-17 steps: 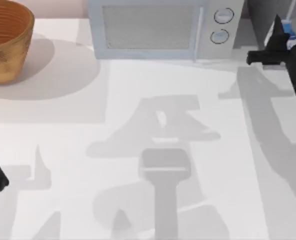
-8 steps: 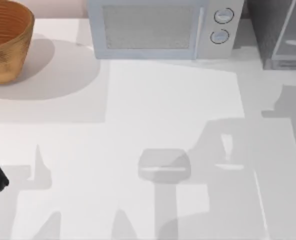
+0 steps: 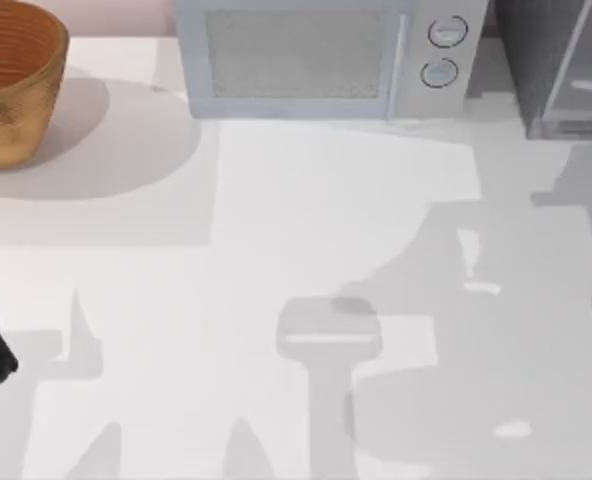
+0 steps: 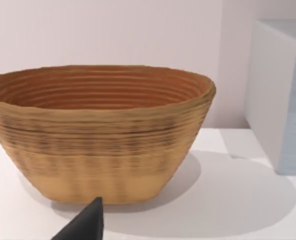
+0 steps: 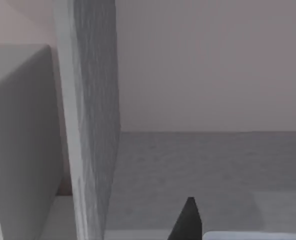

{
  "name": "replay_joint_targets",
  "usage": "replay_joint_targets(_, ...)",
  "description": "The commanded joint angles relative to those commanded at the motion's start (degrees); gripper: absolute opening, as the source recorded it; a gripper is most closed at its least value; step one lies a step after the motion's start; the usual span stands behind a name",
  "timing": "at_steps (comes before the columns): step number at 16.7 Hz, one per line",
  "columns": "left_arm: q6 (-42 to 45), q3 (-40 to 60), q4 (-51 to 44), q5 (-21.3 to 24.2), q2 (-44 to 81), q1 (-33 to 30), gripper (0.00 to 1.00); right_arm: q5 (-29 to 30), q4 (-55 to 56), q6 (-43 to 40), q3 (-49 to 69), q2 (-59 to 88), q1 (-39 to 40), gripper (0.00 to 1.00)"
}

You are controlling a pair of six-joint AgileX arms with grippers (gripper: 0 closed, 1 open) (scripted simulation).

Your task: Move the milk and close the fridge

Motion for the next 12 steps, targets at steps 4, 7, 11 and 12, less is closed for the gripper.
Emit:
replay_joint_targets(4,0.0,0.0,0.0,0.0,0.0,0.0,1.0,-3.49,-0.37,-0.45,17.57,16.05,-2.72,0.0)
replay_joint_targets(7,0.0,0.0,0.0,0.0,0.0,0.0,1.0,-6.23,-1.41,-0.65,30.05,26.76,-4.57,0.0)
replay_joint_targets(11,0.0,0.0,0.0,0.0,0.0,0.0,1.0,-9.95,-3.28,-0.75,38.91,35.55,-8.01,0.0)
replay_joint_targets(12,0.0,0.0,0.0,0.0,0.0,0.0,1.0,-10.12,-3.63,-0.58,39.65,36.3,-8.73,0.0)
